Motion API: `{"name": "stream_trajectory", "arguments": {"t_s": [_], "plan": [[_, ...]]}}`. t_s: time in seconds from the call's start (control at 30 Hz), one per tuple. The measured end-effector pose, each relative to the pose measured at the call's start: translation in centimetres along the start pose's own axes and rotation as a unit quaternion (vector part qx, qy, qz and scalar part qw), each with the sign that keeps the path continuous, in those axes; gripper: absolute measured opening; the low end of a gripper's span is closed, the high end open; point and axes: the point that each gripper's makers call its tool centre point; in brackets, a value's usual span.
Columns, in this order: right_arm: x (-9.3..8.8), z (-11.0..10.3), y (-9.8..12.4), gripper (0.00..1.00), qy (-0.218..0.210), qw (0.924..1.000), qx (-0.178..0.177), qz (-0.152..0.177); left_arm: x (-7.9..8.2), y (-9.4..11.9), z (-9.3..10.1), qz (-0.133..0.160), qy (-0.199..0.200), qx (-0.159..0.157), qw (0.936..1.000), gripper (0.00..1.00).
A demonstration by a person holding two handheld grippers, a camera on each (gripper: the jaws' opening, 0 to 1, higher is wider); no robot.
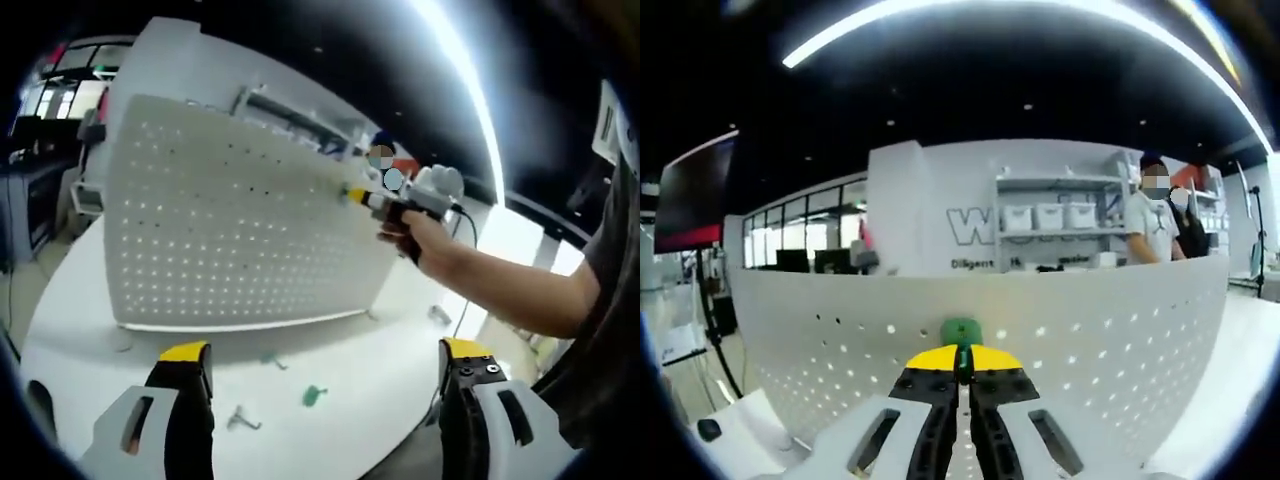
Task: Insert the hook assembly into the mounting plate slot until the hook locks in place.
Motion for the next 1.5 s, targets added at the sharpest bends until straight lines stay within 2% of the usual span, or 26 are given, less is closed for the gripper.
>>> {"name": "stream_trajectory", "arguments": {"t_s": [0.43,0.6,0.67,0.73,0.87,1.0,1.1,1.17,1.43,1.5], "plan": [[-0.4,0.2,-0.3,0.00,0.000,1.0000,-0.003,0.001,-0.2,-0.1,-0.2,-0.002,0.004,0.002,1.0000,0.95],[-0.4,0.2,-0.5,0.01,0.017,0.9998,-0.002,-0.013,-0.1,-0.5,0.3,0.002,0.012,-0.004,0.9999,0.94],[-0.6,0.1,-0.6,0.01,0.048,0.9986,-0.003,-0.022,0.0,-0.4,0.7,0.004,0.008,-0.006,0.9999,0.94],[-0.8,0.2,-0.7,0.01,0.057,0.9979,-0.006,-0.031,0.1,-0.2,0.7,0.006,0.009,-0.006,0.9999,0.94],[-0.8,0.2,-0.6,0.09,0.047,0.9984,-0.008,-0.031,-0.4,0.3,0.2,0.000,0.005,0.002,1.0000,0.95],[-0.1,0.2,0.1,0.09,0.046,0.9987,-0.003,-0.025,-1.0,1.1,-0.7,-0.005,0.008,0.015,0.9998,0.95],[1.1,0.5,0.9,0.12,0.021,0.9997,-0.003,-0.012,-1.1,1.3,-0.9,-0.008,0.007,0.020,0.9998,0.95],[1.5,0.4,1.5,0.11,0.022,0.9997,-0.002,-0.008,-1.1,1.4,-0.8,-0.008,0.005,0.020,0.9998,0.95],[0.6,0.3,4.0,0.15,0.020,0.9995,0.009,-0.022,-1.1,1.2,-0.1,-0.011,-0.002,0.012,0.9999,0.95],[0.2,0.0,5.0,0.15,0.037,0.9989,0.015,-0.027,-1.1,1.2,0.1,-0.008,0.002,0.007,0.9999,0.96]]}}
Point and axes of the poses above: the point that each gripper's makers call its tool centre point, and the gripper's own axes: y roughly backward along the fingers, z roughly to its right, x roughly out of its top, and after that the axes turned 9 degrees about -y, right-handed
